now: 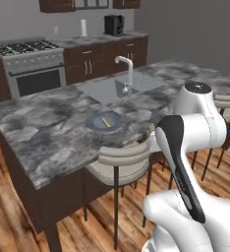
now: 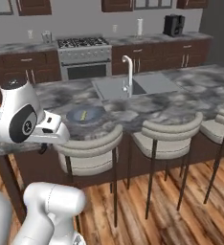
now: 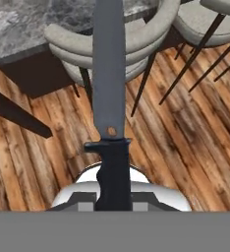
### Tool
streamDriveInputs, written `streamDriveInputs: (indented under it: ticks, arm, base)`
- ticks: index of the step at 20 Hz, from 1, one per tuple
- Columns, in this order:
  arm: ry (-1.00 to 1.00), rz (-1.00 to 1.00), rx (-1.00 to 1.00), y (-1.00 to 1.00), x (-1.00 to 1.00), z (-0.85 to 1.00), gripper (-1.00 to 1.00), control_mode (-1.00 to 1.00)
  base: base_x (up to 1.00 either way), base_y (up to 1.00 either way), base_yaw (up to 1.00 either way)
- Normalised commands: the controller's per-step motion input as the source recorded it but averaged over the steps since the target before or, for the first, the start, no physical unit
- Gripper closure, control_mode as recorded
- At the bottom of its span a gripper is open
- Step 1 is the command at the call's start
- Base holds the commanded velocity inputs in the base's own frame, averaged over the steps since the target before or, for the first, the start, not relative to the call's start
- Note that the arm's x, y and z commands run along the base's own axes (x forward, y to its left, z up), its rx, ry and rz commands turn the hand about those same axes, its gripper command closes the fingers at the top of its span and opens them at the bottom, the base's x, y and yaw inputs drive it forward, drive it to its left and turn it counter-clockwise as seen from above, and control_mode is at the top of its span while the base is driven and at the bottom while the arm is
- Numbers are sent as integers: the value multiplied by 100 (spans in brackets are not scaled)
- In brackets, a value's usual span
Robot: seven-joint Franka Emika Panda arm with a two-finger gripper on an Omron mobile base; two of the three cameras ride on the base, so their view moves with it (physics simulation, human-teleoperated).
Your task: Retrieve the butter from the fridge and place it on a plate on the dining table. Then retrieve the butter knife by the fridge and place it near the plate.
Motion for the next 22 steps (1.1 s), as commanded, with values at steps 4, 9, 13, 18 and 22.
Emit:
streamDriveInputs:
  ticks: [4,9,13,18,22]
  arm:
    - [0,0,0,0,0,0,100,100]
    - [0,0,0,0,0,0,100,100]
    - [0,0,0,0,0,0,100,100]
    - [0,0,0,0,0,0,100,100]
    - [0,0,0,0,0,0,100,100]
  base:
    - [23,-100,32]
    - [62,-64,36]
    - [52,-84,33]
    - [39,-31,15]
    - [74,13,4]
